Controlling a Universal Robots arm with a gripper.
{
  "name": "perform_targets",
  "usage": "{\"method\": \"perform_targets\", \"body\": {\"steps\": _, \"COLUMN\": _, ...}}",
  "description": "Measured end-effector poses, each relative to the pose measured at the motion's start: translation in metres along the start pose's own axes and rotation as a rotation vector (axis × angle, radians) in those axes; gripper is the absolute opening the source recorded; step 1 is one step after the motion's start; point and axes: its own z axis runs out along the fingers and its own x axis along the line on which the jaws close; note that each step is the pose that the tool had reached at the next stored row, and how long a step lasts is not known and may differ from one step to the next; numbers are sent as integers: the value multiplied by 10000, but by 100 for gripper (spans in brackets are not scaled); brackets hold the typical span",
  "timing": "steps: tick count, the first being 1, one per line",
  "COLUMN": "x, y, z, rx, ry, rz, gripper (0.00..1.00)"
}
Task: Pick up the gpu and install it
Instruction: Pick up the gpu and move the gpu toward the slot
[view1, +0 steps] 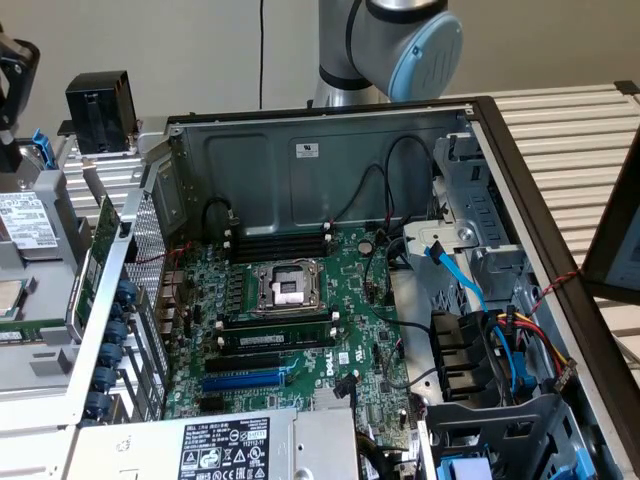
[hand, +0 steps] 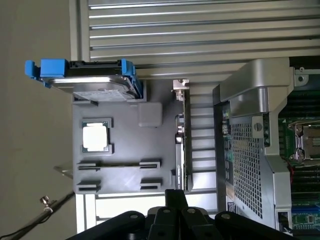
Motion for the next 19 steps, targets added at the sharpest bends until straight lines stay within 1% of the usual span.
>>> {"method": "perform_targets", "body": {"steps": 4, "x": 26, "y": -2, "z": 0, "rx": -1, "ry": -4, "rz": -19, "gripper": 11}}
{"method": "perform_targets", "body": {"steps": 6, "x": 55, "y": -2, "z": 2, "rx": -2, "ry": -28, "rz": -19, "gripper": 11}}
{"method": "perform_targets", "body": {"steps": 7, "x": 74, "y": -2, "z": 7, "rx": -4, "ry": -51, "rz": -21, "gripper": 11}}
{"method": "perform_targets", "body": {"steps": 8, "x": 95, "y": -2, "z": 11, "rx": -6, "ry": -88, "rz": -23, "gripper": 11}}
{"method": "perform_targets", "body": {"steps": 10, "x": 151, "y": 0, "z": 25, "rx": -16, "ry": -225, "rz": -31, "gripper": 11}}
{"method": "perform_targets", "body": {"steps": 11, "x": 168, "y": -1, "z": 33, "rx": -19, "ry": -276, "rz": -33, "gripper": 11}}
{"method": "perform_targets", "body": {"steps": 12, "x": 178, "y": -2, "z": 40, "rx": -22, "ry": -302, "rz": -35, "gripper": 11}}
{"method": "perform_targets", "body": {"steps": 15, "x": 192, "y": -3, "z": 45, "rx": -24, "ry": -309, "rz": -36, "gripper": 11}}
{"method": "perform_targets", "body": {"steps": 17, "x": 193, "y": -5, "z": 77, "rx": -28, "ry": -307, "rz": -36, "gripper": 11}}
{"method": "perform_targets", "body": {"steps": 19, "x": 194, "y": -6, "z": 114, "rx": -52, "ry": -307, "rz": -32, "gripper": 11}}
